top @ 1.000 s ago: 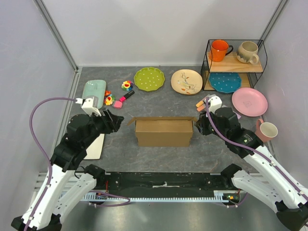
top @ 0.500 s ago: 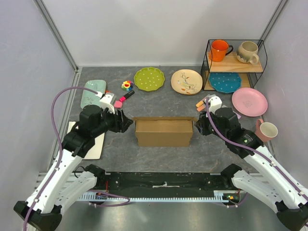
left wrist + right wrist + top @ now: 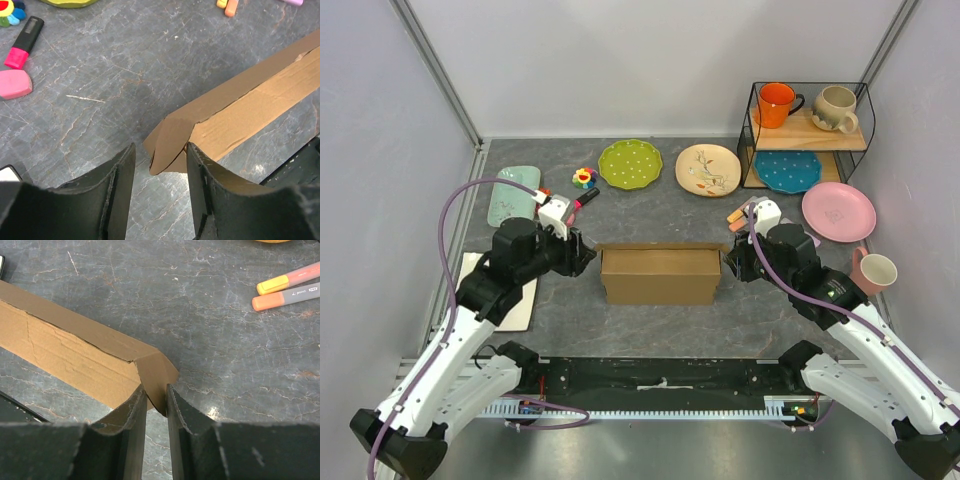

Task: Fold the paper box

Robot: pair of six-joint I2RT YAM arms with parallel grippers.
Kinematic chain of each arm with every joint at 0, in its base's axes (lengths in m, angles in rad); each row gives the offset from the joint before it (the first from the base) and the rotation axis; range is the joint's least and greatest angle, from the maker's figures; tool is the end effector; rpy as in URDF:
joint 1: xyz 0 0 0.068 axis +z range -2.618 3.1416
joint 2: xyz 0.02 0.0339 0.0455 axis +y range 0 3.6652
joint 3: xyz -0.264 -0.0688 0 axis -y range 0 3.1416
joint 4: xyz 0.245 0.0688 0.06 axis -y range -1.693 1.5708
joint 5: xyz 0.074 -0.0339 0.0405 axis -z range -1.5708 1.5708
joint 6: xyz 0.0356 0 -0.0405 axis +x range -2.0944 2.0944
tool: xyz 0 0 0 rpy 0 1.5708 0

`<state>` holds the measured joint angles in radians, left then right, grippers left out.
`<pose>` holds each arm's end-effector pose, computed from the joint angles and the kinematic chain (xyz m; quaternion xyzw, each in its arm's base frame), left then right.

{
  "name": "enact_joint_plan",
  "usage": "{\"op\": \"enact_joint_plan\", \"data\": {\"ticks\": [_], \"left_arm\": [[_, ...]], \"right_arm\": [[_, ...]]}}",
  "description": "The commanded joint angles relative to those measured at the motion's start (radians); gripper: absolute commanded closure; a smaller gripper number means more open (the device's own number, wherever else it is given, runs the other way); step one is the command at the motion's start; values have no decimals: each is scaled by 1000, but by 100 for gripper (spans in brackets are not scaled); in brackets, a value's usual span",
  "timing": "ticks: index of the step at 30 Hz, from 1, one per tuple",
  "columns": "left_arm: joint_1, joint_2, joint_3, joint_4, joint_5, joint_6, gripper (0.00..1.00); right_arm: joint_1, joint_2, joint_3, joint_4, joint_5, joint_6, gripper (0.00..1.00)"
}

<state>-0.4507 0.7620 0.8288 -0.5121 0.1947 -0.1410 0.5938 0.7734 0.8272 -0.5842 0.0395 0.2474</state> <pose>0.1480 -0.0793 0.3251 0.1811 0.8237 -0.2334 0.4839 0.1392 0.0923 0.3156 -0.1398 0.8563 0.1873 0.4606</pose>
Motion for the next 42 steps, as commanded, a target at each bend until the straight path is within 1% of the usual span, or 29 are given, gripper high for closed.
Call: {"op": "enact_joint_plan", "data": {"ticks": [1,5,8,11,12,14,15,17,18,21,27,32,33,36,42], "left_arm": [[-13,-16,-25,41,32,72,48],[-20,-24,-46,44,25,75,48],[-20,-23,-56,57,26,70,50],[-20,-10,-53,63,44,64,58],[-20,-6,-51,66,46,61,63],[-20,-1,-51,81,54,49,69],[-20,2,-51,86,54,44,74],[-20,7,-49,98,64,31,78],[-20,8,-49,103,64,24,82],[-20,11,-56,118,75,3,87],[-20,5,-76,139,83,-22,91],[-20,2,-92,150,83,-32,92],[-20,2,-94,152,84,-34,92],[-20,-6,-102,161,86,-43,92],[-22,-16,-115,181,92,-74,93]], "right_arm": [[6,-8,4,27,-13,6,71],[6,-5,3,29,-18,9,71],[6,-6,7,30,-21,10,71],[6,-5,10,30,-26,16,71],[6,-6,15,30,-29,18,71],[6,-8,18,27,-33,26,72],[8,-8,26,24,-32,27,74],[6,-8,30,17,-32,32,76],[8,-10,36,14,-32,35,79],[9,-5,53,3,-35,50,84],[12,4,78,0,-38,90,93],[14,13,87,3,-36,124,99],[14,18,87,6,-65,144,100],[15,29,84,14,-78,170,100],[17,32,43,44,-75,239,100]]}}
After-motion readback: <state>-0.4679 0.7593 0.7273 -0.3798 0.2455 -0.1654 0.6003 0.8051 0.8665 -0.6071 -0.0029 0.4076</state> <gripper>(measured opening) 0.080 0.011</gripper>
